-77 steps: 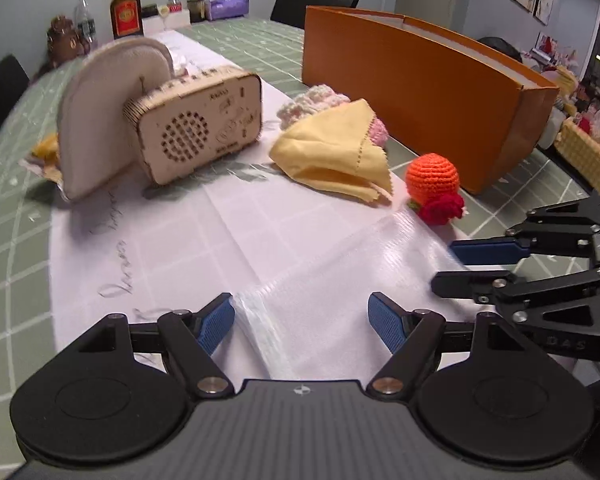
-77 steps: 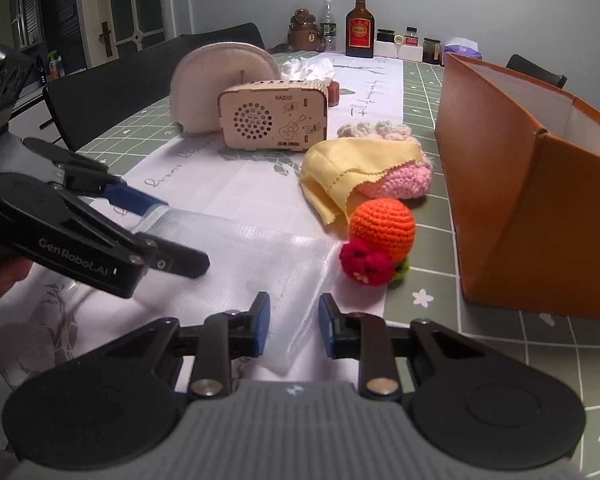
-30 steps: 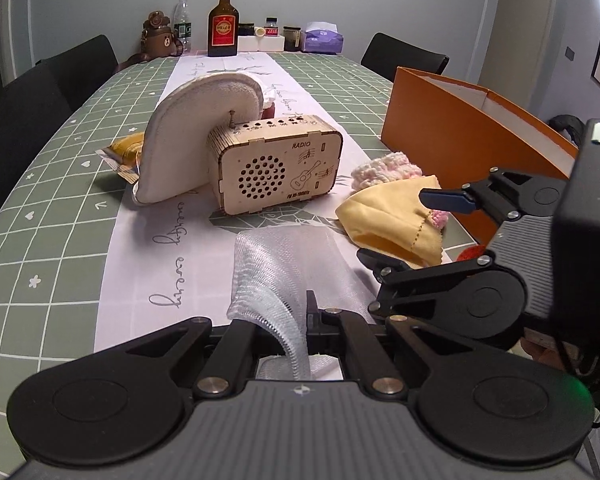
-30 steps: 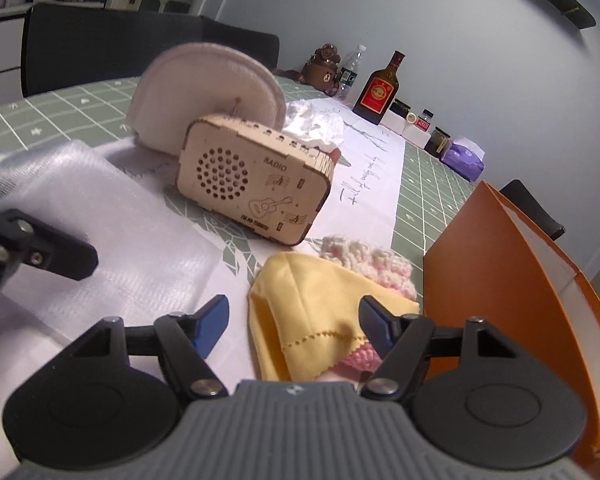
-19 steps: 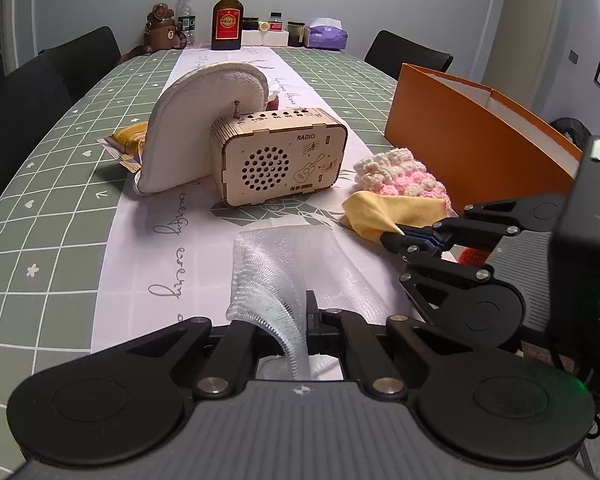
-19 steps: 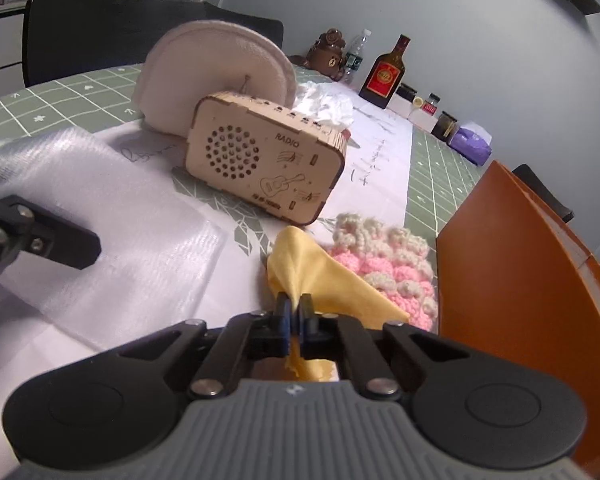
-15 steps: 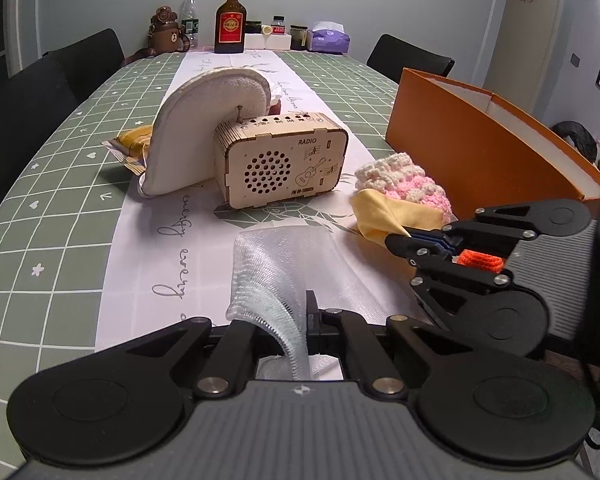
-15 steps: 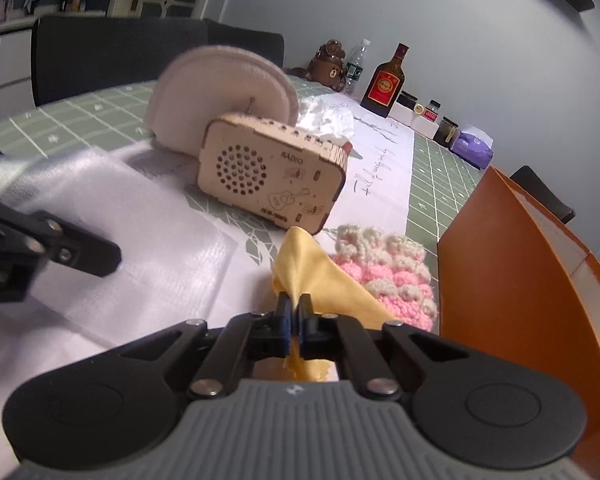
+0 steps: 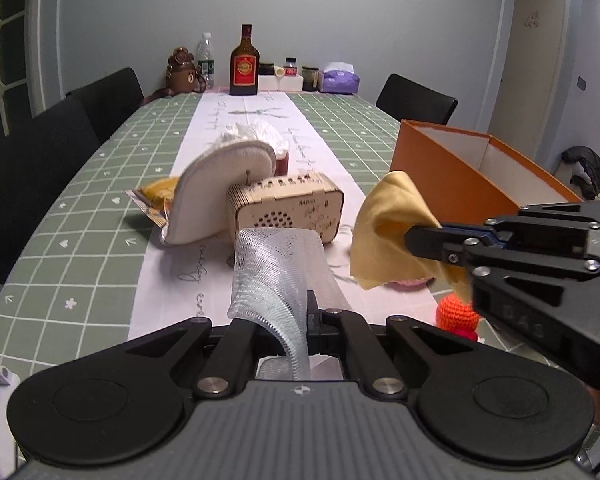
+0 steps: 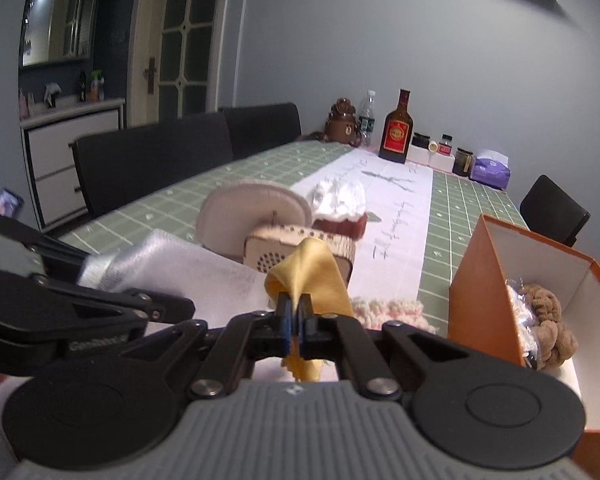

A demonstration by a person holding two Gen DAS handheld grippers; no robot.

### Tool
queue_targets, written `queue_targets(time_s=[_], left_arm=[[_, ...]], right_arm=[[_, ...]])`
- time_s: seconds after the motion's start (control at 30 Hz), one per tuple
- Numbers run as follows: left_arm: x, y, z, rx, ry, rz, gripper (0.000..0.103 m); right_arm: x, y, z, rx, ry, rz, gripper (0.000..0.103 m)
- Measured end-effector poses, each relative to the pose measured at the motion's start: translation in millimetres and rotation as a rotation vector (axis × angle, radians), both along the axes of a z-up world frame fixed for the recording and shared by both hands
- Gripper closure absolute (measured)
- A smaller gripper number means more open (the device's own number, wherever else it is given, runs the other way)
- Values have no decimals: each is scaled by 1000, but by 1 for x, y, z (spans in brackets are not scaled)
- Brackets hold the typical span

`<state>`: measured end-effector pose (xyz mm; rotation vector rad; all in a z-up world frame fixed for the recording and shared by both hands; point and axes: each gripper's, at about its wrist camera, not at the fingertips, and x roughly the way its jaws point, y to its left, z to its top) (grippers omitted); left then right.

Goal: Organize soft objects
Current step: 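Carry the sheet and cloth over the orange box and release both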

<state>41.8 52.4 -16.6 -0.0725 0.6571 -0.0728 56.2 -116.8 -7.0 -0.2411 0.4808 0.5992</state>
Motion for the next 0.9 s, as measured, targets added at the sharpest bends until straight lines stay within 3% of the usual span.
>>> queue_targets(time_s=[0.23, 0.47, 0.73, 0.9], left_arm=[[1, -13, 39, 19, -78, -2, 100], [6, -46, 79, 24, -129, -69, 100], [21, -88, 113, -49, -198, -155, 100], [40, -125, 120, -87, -177, -257, 100]], right_arm=[[-4, -22, 40, 69, -8, 10, 103], [5, -52, 81, 110, 5, 1, 103], [23, -101, 122, 65, -37, -87, 103], [47, -139, 131, -8, 5, -165, 103]])
